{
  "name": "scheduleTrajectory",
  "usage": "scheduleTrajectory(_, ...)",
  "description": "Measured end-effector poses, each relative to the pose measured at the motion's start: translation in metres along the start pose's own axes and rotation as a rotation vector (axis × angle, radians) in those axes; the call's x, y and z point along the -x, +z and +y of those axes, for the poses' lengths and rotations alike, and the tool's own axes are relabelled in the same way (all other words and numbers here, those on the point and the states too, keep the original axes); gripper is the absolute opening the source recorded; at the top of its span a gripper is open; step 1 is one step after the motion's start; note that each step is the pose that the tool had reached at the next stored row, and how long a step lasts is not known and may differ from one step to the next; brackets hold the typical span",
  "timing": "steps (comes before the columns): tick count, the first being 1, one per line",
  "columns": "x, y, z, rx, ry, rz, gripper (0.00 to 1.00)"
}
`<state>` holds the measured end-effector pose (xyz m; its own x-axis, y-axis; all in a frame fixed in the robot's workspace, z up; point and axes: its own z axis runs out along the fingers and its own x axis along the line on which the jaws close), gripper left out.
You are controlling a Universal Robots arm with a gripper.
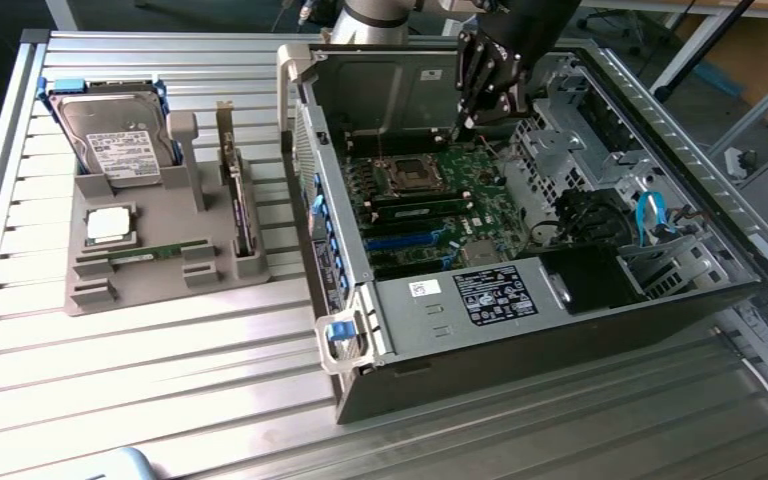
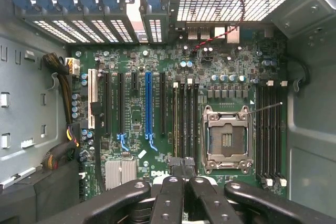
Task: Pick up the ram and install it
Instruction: 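Press down the ram until it locks into place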
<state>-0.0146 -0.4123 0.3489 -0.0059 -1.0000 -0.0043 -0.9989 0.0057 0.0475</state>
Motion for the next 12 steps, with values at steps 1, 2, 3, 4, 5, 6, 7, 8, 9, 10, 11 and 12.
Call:
scheduleTrajectory(1, 0.0000, 0.0000, 0.0000, 0.0000, 0.000, 0.0000, 0.11)
scheduleTrajectory(2, 0.0000, 0.0000, 0.0000, 0.0000, 0.000, 0.0000, 0.11)
scheduleTrajectory(3, 0.0000, 0.0000, 0.0000, 0.0000, 0.000, 0.0000, 0.11)
scheduleTrajectory(4, 0.0000, 0.0000, 0.0000, 0.0000, 0.000, 0.0000, 0.11)
scheduleTrajectory(5, 0.0000, 0.0000, 0.0000, 0.0000, 0.000, -0.0001, 0.11)
scheduleTrajectory(6, 0.0000, 0.0000, 0.0000, 0.0000, 0.000, -0.0001, 0.11)
scheduleTrajectory(7, 0.0000, 0.0000, 0.0000, 0.0000, 0.001, 0.0000, 0.11)
scheduleTrajectory(8, 0.0000, 0.0000, 0.0000, 0.0000, 0.002, -0.0001, 0.11)
scheduleTrajectory(9, 0.0000, 0.0000, 0.0000, -0.0001, 0.004, -0.0003, 0.11)
scheduleTrajectory(10, 0.0000, 0.0000, 0.0000, 0.0000, 0.006, -0.0004, 0.11)
scheduleTrajectory(11, 0.0000, 0.0000, 0.0000, 0.0000, 0.010, -0.0005, 0.11)
scheduleTrajectory(12, 0.0000, 0.0000, 0.0000, -0.0001, 0.015, -0.0007, 0.11)
